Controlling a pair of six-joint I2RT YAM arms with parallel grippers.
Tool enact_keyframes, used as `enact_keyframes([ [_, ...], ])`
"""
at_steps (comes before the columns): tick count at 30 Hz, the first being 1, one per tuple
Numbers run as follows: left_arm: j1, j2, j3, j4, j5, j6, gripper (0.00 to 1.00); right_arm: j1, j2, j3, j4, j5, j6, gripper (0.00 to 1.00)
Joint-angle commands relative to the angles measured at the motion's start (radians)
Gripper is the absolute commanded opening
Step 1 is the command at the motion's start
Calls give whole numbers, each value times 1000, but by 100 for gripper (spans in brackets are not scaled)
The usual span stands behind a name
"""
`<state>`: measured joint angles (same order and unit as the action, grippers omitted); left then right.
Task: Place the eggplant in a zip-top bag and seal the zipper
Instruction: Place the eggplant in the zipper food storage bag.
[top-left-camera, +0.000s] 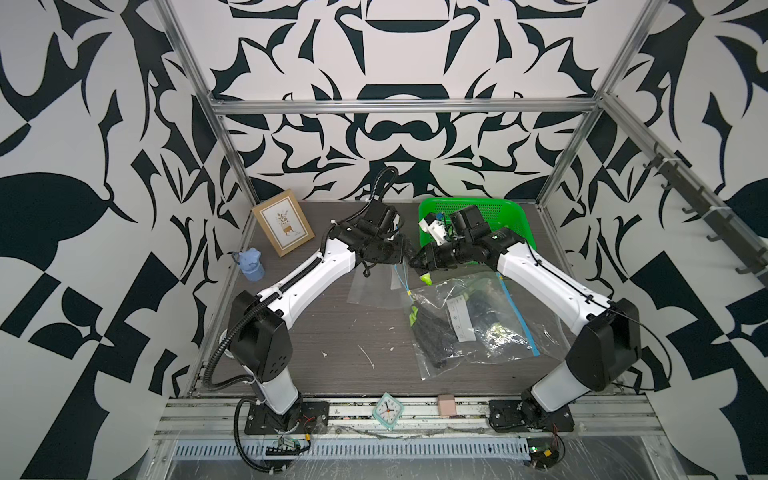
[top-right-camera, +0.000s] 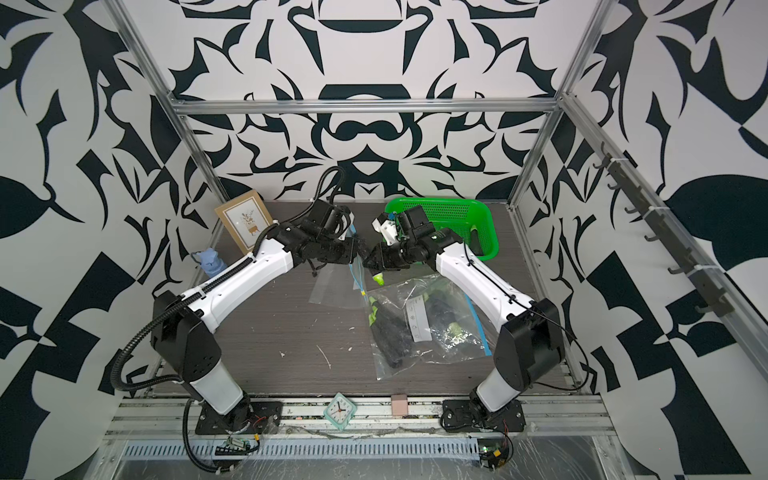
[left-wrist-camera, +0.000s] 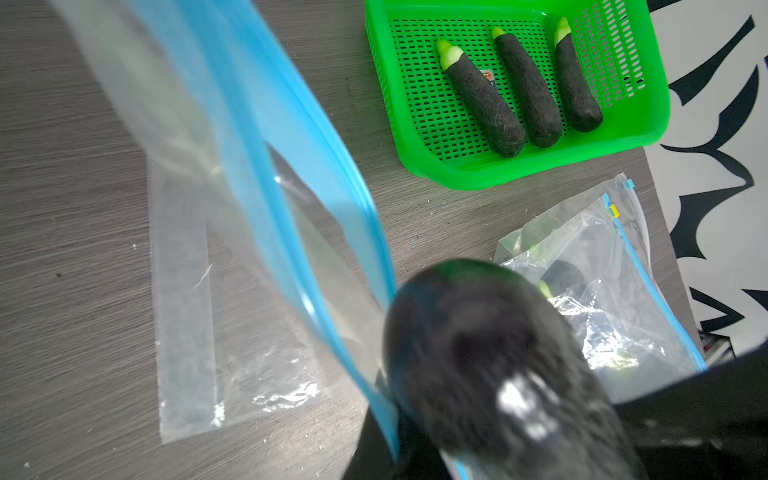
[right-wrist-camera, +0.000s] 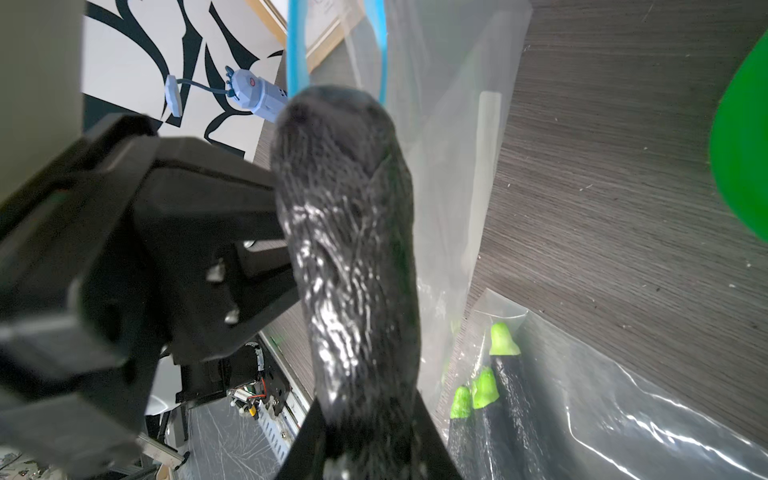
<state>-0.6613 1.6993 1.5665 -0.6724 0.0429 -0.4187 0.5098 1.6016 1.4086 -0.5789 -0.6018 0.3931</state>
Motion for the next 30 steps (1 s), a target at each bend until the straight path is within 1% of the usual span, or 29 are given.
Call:
enact_keyframes([
  [1, -8, -43, -5, 28, 38, 8, 0, 11, 4, -2, 7, -1, -23, 0],
  [8, -2, -56, 3, 4, 21, 25, 0, 10, 3, -18, -47, 84, -62, 0],
  [12, 3, -53, 12, -16, 9, 34, 0, 9, -21, -24, -68, 83, -69, 0],
  [15, 3, -39, 24, -37, -3, 42, 0, 10, -61, -20, -123, 85, -91, 0],
  [23, 4, 3, 61, -81, -18, 46, 0, 12, -174, 1, -332, 64, -134, 0],
  [26, 4, 12, 70, -88, -21, 47, 0, 30, -188, 12, -384, 58, -140, 0],
  [30, 5, 19, 75, -85, -23, 45, 0, 72, -185, 30, -406, 43, -129, 0],
])
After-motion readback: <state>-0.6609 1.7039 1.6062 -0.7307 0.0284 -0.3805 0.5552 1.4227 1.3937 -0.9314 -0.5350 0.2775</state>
